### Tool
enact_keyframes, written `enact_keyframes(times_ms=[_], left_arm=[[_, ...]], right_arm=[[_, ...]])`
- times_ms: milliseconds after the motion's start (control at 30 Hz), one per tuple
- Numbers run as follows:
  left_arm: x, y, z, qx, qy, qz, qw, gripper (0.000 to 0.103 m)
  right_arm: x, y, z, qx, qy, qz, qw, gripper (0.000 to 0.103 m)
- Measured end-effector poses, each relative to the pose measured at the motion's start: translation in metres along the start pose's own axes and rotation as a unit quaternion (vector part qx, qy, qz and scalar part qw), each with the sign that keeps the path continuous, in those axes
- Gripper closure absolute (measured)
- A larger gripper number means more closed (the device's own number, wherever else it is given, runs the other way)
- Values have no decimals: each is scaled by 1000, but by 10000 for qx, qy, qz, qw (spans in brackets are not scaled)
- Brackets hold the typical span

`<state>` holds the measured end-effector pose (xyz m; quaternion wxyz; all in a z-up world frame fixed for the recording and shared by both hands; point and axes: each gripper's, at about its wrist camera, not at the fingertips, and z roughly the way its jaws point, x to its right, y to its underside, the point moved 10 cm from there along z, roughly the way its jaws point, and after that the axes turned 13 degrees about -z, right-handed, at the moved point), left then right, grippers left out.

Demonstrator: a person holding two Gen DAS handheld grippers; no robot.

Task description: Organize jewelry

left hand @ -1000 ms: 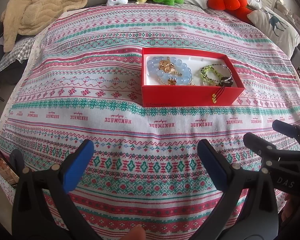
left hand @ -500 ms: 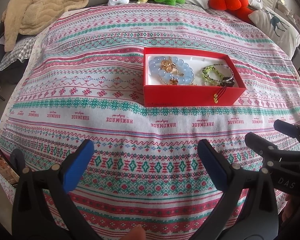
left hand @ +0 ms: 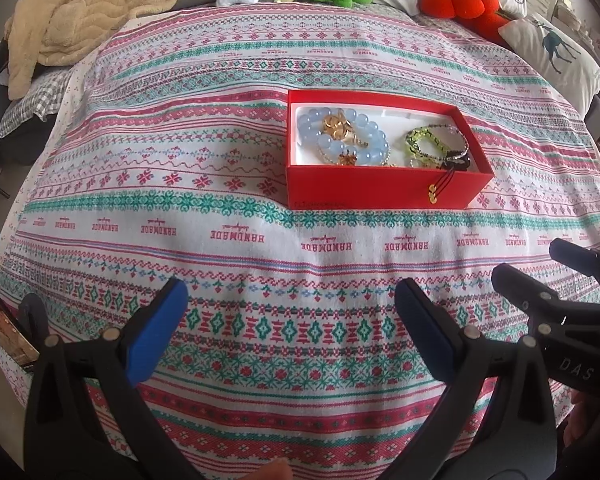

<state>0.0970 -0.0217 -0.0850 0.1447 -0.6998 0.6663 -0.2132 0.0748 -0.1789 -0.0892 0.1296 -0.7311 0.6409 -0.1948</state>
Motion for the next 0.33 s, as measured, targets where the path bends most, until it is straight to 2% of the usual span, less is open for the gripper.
enact_keyframes(times_ms=[333], left_arm=[[2,1,2,27,12,15,10000,0]], right_arm=[[2,-1,0,20,38,17,10000,15]])
